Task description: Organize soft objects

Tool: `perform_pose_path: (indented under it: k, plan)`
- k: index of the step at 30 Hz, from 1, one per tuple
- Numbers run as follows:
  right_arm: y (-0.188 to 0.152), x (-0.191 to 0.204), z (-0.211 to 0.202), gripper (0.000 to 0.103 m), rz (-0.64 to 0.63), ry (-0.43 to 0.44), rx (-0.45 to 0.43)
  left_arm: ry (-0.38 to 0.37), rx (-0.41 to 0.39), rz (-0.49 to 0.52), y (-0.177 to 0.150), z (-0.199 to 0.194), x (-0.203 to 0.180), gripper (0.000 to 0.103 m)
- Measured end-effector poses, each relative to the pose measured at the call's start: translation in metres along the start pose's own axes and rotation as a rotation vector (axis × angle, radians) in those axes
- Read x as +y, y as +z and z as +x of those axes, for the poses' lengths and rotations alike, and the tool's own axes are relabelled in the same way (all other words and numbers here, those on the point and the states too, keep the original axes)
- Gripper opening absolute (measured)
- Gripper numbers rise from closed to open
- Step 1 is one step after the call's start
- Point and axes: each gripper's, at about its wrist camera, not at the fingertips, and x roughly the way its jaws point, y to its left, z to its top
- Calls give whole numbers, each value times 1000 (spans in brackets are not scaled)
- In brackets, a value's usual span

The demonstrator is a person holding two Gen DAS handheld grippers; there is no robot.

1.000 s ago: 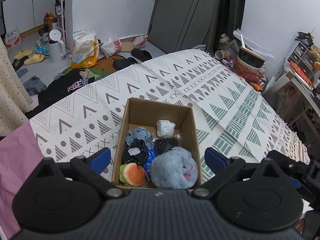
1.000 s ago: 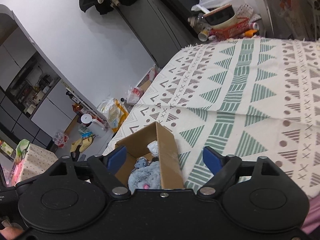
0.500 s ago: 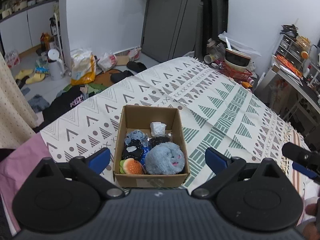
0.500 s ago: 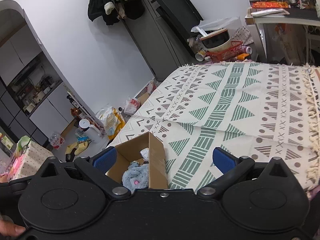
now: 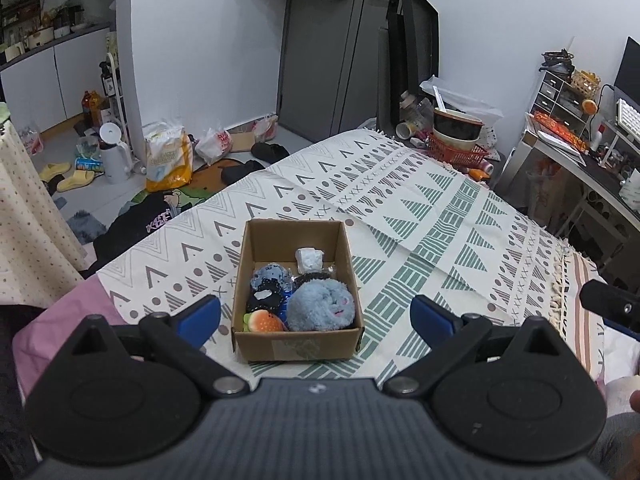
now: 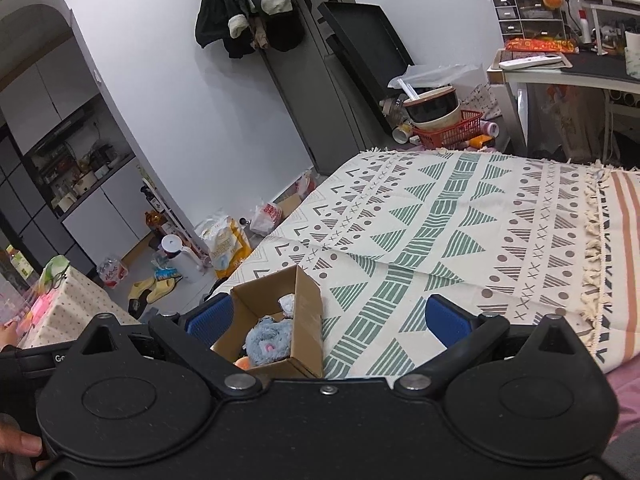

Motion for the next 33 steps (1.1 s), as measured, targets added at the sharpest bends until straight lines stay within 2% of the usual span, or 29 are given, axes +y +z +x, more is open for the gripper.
perform_pose_path:
  k: [8, 11, 16, 33]
  plan:
    - [-6, 2, -20, 103, -47, 9, 0, 32, -2, 27, -11, -25, -7, 100]
    - [-10, 0, -31, 103, -47, 27, 0, 41, -26, 41, -14, -39, -10, 100]
    - [-15, -5, -45, 103, -48, 11, 0, 51, -27, 68, -18, -54, -16, 100]
    - [-30, -13, -81, 103, -90, -20, -29, 14, -47, 109, -45, -79, -33, 100]
